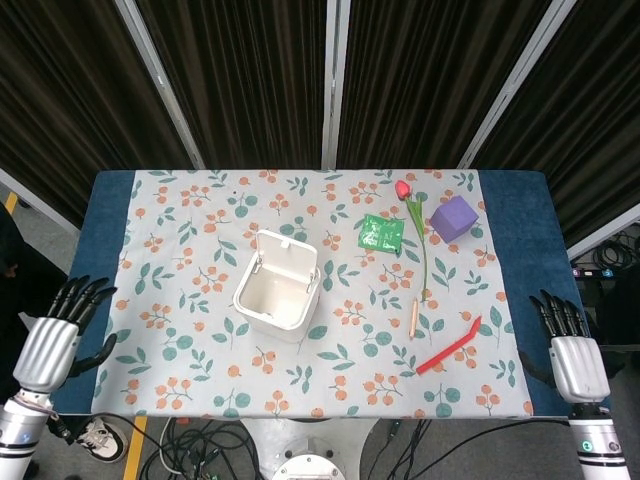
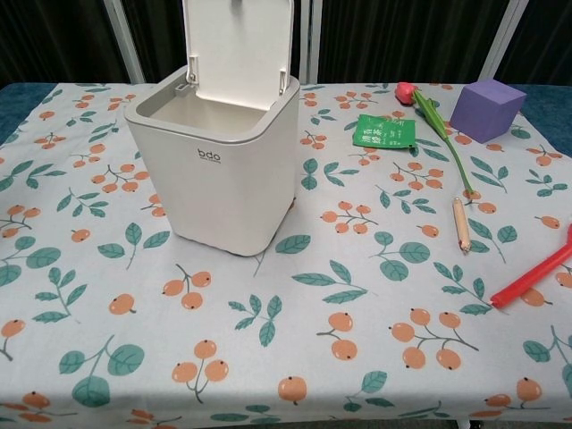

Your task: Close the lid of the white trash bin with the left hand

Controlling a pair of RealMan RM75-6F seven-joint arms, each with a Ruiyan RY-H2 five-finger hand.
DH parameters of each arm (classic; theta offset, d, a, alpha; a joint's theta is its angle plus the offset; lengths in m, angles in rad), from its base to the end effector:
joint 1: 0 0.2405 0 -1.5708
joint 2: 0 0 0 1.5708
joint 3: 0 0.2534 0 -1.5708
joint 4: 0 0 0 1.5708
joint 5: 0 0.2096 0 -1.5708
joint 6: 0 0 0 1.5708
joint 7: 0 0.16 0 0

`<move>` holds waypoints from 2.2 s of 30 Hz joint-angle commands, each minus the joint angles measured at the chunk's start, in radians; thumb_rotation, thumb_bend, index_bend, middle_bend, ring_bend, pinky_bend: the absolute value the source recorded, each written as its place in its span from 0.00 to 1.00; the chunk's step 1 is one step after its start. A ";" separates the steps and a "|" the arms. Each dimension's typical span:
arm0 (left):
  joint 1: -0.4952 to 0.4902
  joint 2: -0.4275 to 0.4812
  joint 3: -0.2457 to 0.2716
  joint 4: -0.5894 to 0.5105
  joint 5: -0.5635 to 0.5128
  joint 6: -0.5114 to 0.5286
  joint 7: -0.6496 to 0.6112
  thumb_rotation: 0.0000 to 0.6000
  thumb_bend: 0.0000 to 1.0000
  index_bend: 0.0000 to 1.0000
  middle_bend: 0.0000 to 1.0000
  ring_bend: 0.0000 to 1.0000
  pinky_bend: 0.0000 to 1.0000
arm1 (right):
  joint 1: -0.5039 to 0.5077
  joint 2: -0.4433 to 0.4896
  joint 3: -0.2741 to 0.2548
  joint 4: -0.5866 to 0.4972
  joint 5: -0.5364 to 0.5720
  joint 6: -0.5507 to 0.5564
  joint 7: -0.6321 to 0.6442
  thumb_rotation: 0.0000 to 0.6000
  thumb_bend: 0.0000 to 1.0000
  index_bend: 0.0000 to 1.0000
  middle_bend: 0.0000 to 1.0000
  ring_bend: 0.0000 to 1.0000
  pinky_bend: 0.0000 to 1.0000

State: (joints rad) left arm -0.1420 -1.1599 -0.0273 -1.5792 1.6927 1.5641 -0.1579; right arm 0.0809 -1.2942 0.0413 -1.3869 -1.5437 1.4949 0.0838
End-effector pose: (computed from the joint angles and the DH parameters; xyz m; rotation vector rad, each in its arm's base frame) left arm -0.2689 0.2046 0.1443 -1.5028 -0.8840 -1.2081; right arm -0.3296 -0.1956 0.1195 1.3973 -0.9168 0.9485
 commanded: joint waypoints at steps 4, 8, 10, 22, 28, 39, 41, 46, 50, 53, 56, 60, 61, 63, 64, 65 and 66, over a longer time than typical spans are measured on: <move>-0.069 0.044 -0.024 -0.065 0.038 -0.044 -0.033 1.00 0.70 0.16 0.12 0.00 0.07 | 0.002 -0.006 -0.004 0.009 0.001 -0.010 0.005 1.00 0.20 0.00 0.00 0.00 0.00; -0.126 0.060 -0.047 -0.114 0.055 -0.092 -0.003 1.00 0.77 0.16 0.12 0.00 0.07 | 0.002 -0.004 -0.001 0.014 0.004 -0.010 0.012 1.00 0.20 0.00 0.00 0.00 0.00; -0.156 0.063 -0.061 -0.139 0.061 -0.118 0.012 1.00 0.78 0.16 0.12 0.00 0.07 | 0.002 -0.003 -0.001 0.014 0.003 -0.009 0.013 1.00 0.20 0.00 0.00 0.00 0.00; -0.371 0.114 -0.183 -0.255 -0.022 -0.349 0.068 1.00 0.81 0.15 0.12 0.00 0.07 | 0.005 -0.006 -0.004 0.025 0.024 -0.039 0.019 1.00 0.20 0.00 0.00 0.00 0.00; -0.485 0.123 -0.226 -0.254 -0.121 -0.509 0.053 1.00 0.81 0.15 0.12 0.00 0.07 | 0.004 -0.007 -0.002 0.030 0.038 -0.051 0.026 1.00 0.20 0.00 0.00 0.00 0.00; -0.592 0.107 -0.260 -0.238 -0.219 -0.617 0.057 1.00 0.81 0.15 0.12 0.00 0.07 | 0.005 -0.012 -0.001 0.050 0.048 -0.063 0.046 1.00 0.20 0.00 0.00 0.00 0.00; -0.613 0.103 -0.260 -0.235 -0.236 -0.645 0.062 1.00 0.81 0.15 0.12 0.00 0.07 | 0.006 -0.014 -0.001 0.053 0.047 -0.065 0.048 1.00 0.20 0.00 0.00 0.00 0.00; -0.665 0.081 -0.264 -0.212 -0.286 -0.705 0.081 1.00 0.81 0.14 0.13 0.00 0.07 | 0.007 -0.018 -0.002 0.059 0.048 -0.070 0.053 1.00 0.20 0.00 0.00 0.00 0.00; -0.692 0.068 -0.262 -0.200 -0.314 -0.732 0.093 1.00 0.81 0.14 0.13 0.00 0.07 | 0.005 -0.018 0.000 0.065 0.053 -0.070 0.061 1.00 0.20 0.00 0.00 0.00 0.00; -0.704 0.065 -0.258 -0.201 -0.327 -0.743 0.102 1.00 0.82 0.14 0.17 0.00 0.07 | 0.004 -0.019 0.000 0.070 0.056 -0.071 0.068 1.00 0.20 0.00 0.00 0.00 0.00; -0.705 0.066 -0.248 -0.212 -0.328 -0.736 0.118 1.00 0.82 0.14 0.23 0.00 0.07 | 0.004 -0.021 0.001 0.077 0.058 -0.075 0.074 1.00 0.20 0.00 0.00 0.00 0.00; -0.704 0.075 -0.243 -0.226 -0.330 -0.724 0.124 1.00 0.83 0.14 0.29 0.00 0.07 | 0.004 -0.024 0.002 0.082 0.060 -0.077 0.078 1.00 0.20 0.00 0.00 0.00 0.00; -0.702 0.079 -0.241 -0.233 -0.328 -0.721 0.124 1.00 0.83 0.14 0.30 0.00 0.07 | 0.004 -0.024 0.002 0.083 0.060 -0.077 0.078 1.00 0.20 0.00 0.00 0.00 0.00; -0.699 0.088 -0.236 -0.250 -0.322 -0.715 0.124 1.00 0.83 0.14 0.31 0.00 0.07 | 0.005 -0.025 0.002 0.084 0.061 -0.079 0.078 1.00 0.20 0.00 0.00 0.00 0.00; -0.697 0.094 -0.233 -0.257 -0.320 -0.713 0.124 1.00 0.83 0.14 0.31 0.00 0.07 | 0.005 -0.026 0.002 0.085 0.061 -0.079 0.078 1.00 0.20 0.00 0.00 0.00 0.00; -0.694 0.102 -0.229 -0.269 -0.317 -0.712 0.124 1.00 0.84 0.14 0.32 0.00 0.07 | 0.005 -0.026 0.002 0.085 0.062 -0.080 0.078 1.00 0.20 0.00 0.00 0.00 0.00; -0.692 0.108 -0.225 -0.277 -0.315 -0.711 0.125 1.00 0.84 0.14 0.33 0.00 0.07 | 0.005 -0.026 0.002 0.084 0.062 -0.081 0.077 1.00 0.20 0.00 0.00 0.00 0.00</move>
State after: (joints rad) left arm -0.8376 -1.0599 -0.2577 -1.8480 1.3740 0.8504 -0.0336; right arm 0.0861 -1.3201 0.0433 -1.3025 -1.4821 1.4138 0.1609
